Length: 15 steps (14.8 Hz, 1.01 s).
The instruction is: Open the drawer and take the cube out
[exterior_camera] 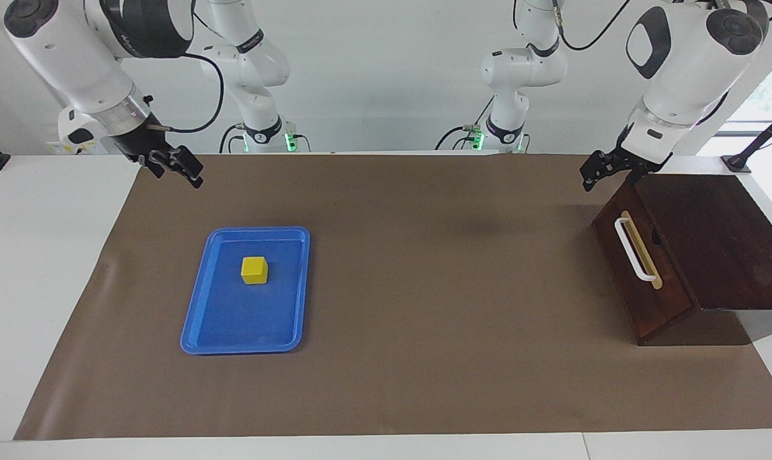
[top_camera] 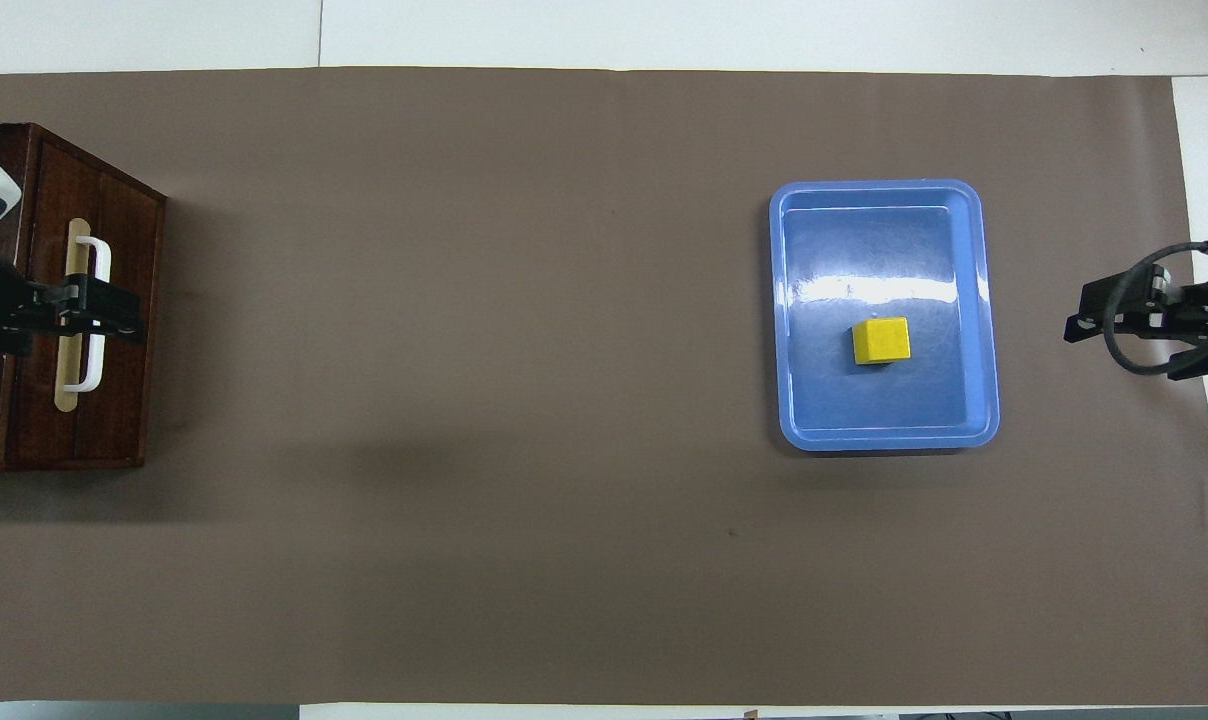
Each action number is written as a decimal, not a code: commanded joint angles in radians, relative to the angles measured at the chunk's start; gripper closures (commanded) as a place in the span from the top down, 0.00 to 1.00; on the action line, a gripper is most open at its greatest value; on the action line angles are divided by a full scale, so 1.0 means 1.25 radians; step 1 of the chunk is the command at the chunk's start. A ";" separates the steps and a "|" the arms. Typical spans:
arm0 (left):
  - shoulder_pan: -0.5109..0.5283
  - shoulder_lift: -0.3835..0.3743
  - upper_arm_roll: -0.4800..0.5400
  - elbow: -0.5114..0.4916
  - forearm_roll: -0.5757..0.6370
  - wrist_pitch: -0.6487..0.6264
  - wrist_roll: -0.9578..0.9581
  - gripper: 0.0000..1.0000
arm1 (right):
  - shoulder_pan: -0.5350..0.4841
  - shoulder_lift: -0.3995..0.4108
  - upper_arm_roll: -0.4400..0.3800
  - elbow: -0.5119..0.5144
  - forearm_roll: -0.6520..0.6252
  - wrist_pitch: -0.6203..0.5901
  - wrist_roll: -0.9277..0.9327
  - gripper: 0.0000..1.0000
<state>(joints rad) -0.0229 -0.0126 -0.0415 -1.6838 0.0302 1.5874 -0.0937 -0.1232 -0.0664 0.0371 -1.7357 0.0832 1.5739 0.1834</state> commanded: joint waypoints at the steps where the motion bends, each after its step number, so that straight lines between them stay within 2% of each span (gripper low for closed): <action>1: -0.010 -0.006 0.006 0.007 -0.011 -0.007 0.011 1.00 | 0.014 -0.023 0.005 -0.048 -0.024 0.016 -0.093 1.00; 5: -0.010 -0.006 0.005 0.012 -0.007 -0.013 0.015 1.00 | 0.038 -0.013 0.005 -0.036 -0.093 0.045 -0.177 1.00; 15: -0.010 -0.007 0.003 0.027 -0.020 0.001 0.023 1.00 | 0.038 0.010 0.006 -0.002 -0.091 0.020 -0.185 1.00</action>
<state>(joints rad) -0.0249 -0.0133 -0.0495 -1.6523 0.0196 1.5878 -0.0775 -0.0716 -0.0663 0.0428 -1.7569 -0.0155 1.6123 -0.0183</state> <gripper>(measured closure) 0.000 0.000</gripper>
